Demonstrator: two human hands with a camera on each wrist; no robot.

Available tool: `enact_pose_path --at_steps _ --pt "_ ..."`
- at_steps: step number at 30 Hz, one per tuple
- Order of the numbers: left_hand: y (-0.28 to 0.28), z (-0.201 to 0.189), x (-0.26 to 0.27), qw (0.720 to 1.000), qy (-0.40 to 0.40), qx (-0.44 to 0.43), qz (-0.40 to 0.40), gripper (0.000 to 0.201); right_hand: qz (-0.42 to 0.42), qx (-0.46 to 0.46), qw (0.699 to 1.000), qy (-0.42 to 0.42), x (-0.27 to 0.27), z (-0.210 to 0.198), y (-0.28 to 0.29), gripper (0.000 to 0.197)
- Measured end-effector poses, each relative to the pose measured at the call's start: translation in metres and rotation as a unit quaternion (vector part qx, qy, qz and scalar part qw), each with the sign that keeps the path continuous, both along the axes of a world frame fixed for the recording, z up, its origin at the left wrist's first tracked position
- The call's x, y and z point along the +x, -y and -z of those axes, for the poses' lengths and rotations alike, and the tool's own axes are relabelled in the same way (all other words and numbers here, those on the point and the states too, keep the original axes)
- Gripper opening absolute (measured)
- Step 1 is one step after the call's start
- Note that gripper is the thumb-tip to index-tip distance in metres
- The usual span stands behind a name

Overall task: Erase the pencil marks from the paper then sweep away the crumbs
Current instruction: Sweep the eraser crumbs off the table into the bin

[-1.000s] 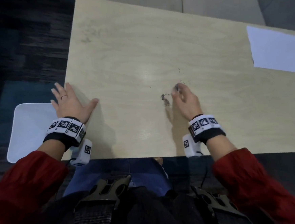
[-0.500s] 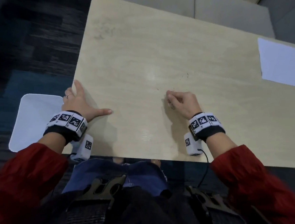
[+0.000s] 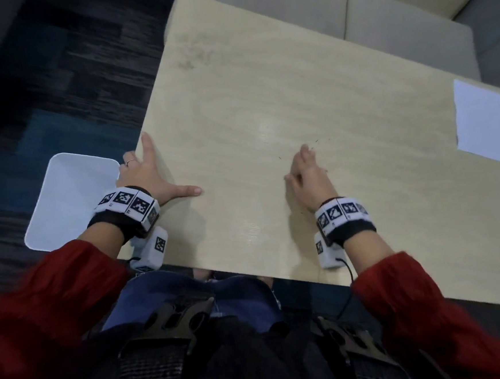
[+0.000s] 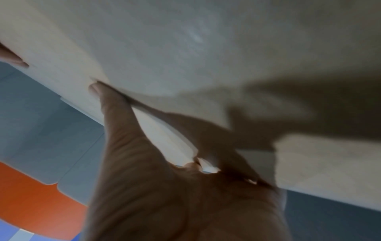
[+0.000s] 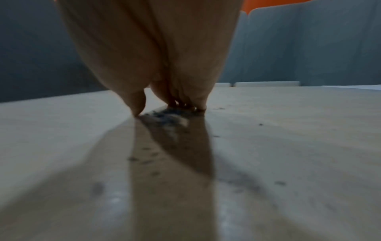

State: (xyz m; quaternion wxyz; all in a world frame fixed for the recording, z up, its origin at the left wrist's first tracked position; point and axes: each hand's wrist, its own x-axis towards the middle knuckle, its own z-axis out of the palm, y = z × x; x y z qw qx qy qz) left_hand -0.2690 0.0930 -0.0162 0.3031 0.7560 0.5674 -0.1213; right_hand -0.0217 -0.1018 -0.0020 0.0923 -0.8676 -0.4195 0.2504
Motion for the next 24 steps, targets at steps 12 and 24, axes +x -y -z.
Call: enact_pose_path --at_steps 12,24 --pt "-0.007 0.007 -0.013 0.989 0.093 -0.026 -0.114 0.135 0.085 -0.087 0.992 0.02 0.021 0.006 -0.001 0.078" --pt "-0.016 0.0 -0.012 0.99 0.009 -0.087 -0.11 0.114 0.146 -0.133 0.98 -0.017 0.024 -0.003 0.016 0.075"
